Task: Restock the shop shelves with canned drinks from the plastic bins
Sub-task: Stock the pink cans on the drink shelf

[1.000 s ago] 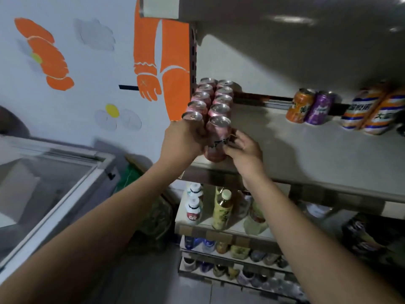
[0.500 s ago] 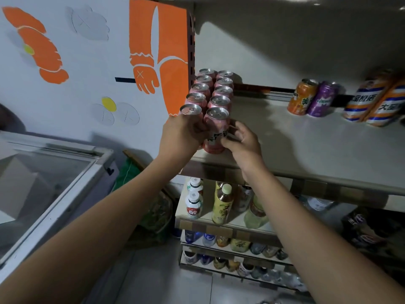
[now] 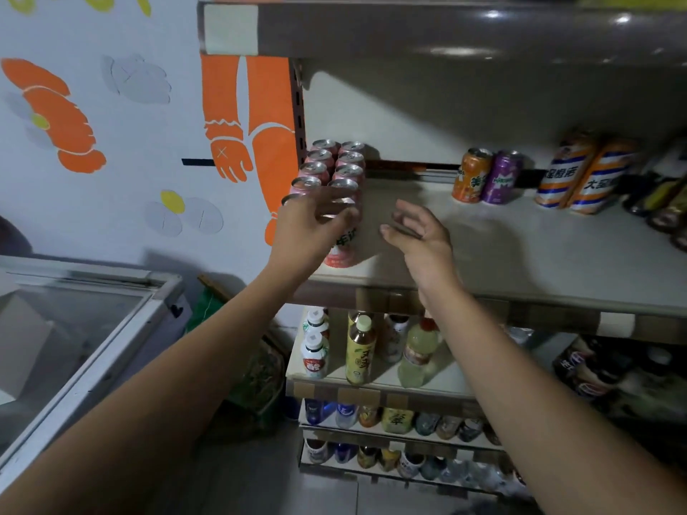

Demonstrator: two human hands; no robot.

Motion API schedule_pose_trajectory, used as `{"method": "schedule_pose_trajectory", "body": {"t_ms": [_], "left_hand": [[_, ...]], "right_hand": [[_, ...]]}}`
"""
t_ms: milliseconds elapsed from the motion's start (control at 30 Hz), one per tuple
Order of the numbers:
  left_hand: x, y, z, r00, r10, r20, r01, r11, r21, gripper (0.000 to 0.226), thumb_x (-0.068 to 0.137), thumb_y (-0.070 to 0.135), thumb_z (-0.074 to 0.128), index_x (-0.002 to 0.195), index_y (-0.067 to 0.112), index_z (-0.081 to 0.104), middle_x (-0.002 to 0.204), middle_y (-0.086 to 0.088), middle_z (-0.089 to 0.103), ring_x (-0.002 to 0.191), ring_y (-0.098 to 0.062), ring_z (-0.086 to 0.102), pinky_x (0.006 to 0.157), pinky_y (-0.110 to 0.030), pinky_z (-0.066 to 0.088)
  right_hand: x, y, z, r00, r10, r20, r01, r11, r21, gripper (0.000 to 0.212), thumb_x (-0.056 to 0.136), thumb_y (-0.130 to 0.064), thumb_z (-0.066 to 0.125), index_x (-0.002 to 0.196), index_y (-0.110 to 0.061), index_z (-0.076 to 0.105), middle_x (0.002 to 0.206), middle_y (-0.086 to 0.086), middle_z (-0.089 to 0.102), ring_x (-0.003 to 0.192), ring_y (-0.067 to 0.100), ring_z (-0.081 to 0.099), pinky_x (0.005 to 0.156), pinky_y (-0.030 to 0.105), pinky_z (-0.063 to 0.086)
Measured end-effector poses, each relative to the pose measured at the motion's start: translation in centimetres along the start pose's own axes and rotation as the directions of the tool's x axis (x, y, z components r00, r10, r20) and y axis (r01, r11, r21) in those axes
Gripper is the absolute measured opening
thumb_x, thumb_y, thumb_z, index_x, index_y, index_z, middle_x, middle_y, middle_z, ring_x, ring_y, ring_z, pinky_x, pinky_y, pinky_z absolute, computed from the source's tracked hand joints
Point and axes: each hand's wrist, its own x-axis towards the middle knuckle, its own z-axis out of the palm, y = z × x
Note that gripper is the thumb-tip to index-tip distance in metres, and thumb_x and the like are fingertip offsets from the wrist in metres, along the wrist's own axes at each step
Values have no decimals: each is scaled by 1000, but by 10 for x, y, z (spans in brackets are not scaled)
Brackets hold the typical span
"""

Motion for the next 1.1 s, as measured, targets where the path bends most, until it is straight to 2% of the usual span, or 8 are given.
{"method": "schedule_pose_trajectory", "body": {"t_ms": [100, 200, 400, 567, 733, 900, 1000, 1100], "left_hand": [[-6, 14, 11, 999, -5, 38, 9, 994, -108, 32, 95, 12, 64, 127, 13, 65, 109, 4, 73, 103, -5, 70, 89, -29, 58], [-11, 33, 19, 995, -77, 58, 90, 959, -268, 34, 98, 3, 58, 131, 6, 61, 108, 2, 71, 96, -4, 69, 87, -26, 58], [-17, 77, 59, 978, -71, 196, 151, 890, -431, 23, 94, 26, 55, 115, 26, 65, 117, -2, 71, 104, -20, 68, 95, -39, 54], [-23, 114, 114, 958, -17, 287, 138, 905, -403, 19, 94, 36, 52, 112, 38, 60, 122, -3, 66, 114, -28, 62, 107, -53, 46], [-28, 163, 176, 922, 82, 377, 110, 881, -460, 22, 103, 19, 51, 120, 29, 59, 119, 0, 65, 116, -26, 60, 109, -47, 45], [-44, 221, 236, 859, 208, 467, 93, 835, -542, 24, 103, 14, 52, 125, 24, 58, 130, -8, 63, 121, -23, 59, 101, -33, 45], [-62, 262, 269, 814, 275, 512, 109, 793, -599, 23, 103, 15, 52, 123, 23, 58, 123, -7, 65, 112, -20, 61, 92, -28, 43], [-84, 303, 299, 749, 348, 564, 144, 744, -652, 22, 100, 17, 56, 120, 24, 61, 127, -11, 65, 114, -23, 62, 94, -32, 47]], "right_hand": [[-8, -15, -22, 999, -34, 5, 34, 999, 14, 53, 84, -13, 79, 132, -24, 60, 134, 0, 64, 122, 7, 59, 102, 25, 46], [-17, -29, -45, 998, -64, -2, 64, 998, 23, 55, 84, -11, 79, 135, -18, 60, 135, 3, 64, 123, 9, 60, 107, 31, 46], [-35, -54, -104, 990, -95, -106, 101, 993, 57, 55, 84, -7, 77, 136, -14, 59, 129, 2, 67, 119, 5, 62, 101, 23, 49], [-55, -72, -170, 957, -142, -254, 148, 989, 3, 48, 85, -3, 76, 128, -15, 61, 128, 7, 67, 121, 12, 62, 99, 24, 50], [-87, -99, -242, 898, -184, -399, 168, 983, -77, 52, 86, 1, 73, 134, -7, 57, 120, 5, 65, 112, 11, 61, 76, 8, 50], [-128, -119, -313, 827, -223, -516, 152, 972, -177, 55, 87, -10, 77, 138, -13, 58, 128, 3, 65, 120, 12, 60, 90, 17, 50], [-159, -133, -356, 771, -254, -584, 160, 965, -209, 53, 85, -7, 77, 135, -11, 59, 127, 6, 67, 118, 14, 63, 88, 22, 51], [-195, -148, -396, 712, -288, -641, 147, 953, -264, 50, 86, -5, 76, 133, -10, 60, 128, 9, 66, 118, 16, 62, 80, 12, 52]]}}
